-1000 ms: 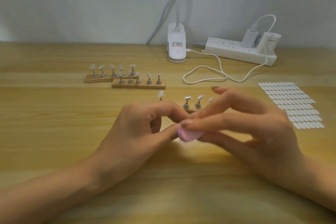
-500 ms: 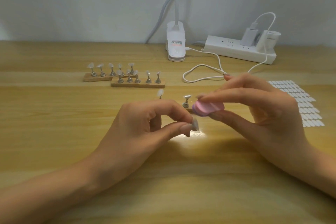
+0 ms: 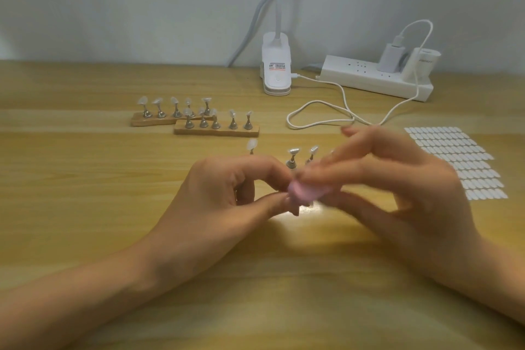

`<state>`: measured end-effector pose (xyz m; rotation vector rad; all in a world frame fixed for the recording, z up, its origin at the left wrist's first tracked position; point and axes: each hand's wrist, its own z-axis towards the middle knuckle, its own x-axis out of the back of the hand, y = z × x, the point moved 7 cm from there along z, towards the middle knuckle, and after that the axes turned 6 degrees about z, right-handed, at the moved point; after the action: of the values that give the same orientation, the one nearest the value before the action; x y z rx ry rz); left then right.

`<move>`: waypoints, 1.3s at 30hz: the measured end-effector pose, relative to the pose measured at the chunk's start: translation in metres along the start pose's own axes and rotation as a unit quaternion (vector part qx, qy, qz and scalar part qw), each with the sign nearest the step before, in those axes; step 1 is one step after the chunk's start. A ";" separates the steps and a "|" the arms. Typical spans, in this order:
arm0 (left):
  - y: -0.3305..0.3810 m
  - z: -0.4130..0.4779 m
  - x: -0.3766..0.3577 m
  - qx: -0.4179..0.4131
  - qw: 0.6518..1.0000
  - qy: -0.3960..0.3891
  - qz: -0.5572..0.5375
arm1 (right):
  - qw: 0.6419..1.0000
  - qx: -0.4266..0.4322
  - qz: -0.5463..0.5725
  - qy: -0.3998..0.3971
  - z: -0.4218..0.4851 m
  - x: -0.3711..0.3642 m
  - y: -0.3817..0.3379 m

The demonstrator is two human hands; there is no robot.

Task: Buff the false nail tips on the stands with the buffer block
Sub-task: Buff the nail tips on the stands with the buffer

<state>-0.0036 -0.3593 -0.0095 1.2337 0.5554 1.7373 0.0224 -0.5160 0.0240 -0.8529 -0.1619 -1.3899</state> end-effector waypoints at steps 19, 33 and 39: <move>0.005 0.000 -0.001 -0.015 1.000 -0.009 -0.001 | 1.000 -0.003 0.005 0.003 -0.001 0.000 -0.003; 0.012 0.000 -0.002 -0.038 0.999 -0.014 0.034 | 0.999 -0.026 0.031 0.014 0.001 0.003 0.005; 0.013 0.000 -0.004 -0.042 0.998 -0.025 0.041 | 0.999 -0.015 0.046 0.005 -0.002 0.001 0.001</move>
<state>-0.0081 -0.3686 -0.0015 1.2522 0.4023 1.7751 0.0222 -0.5183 0.0228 -0.8672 -0.0936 -1.3137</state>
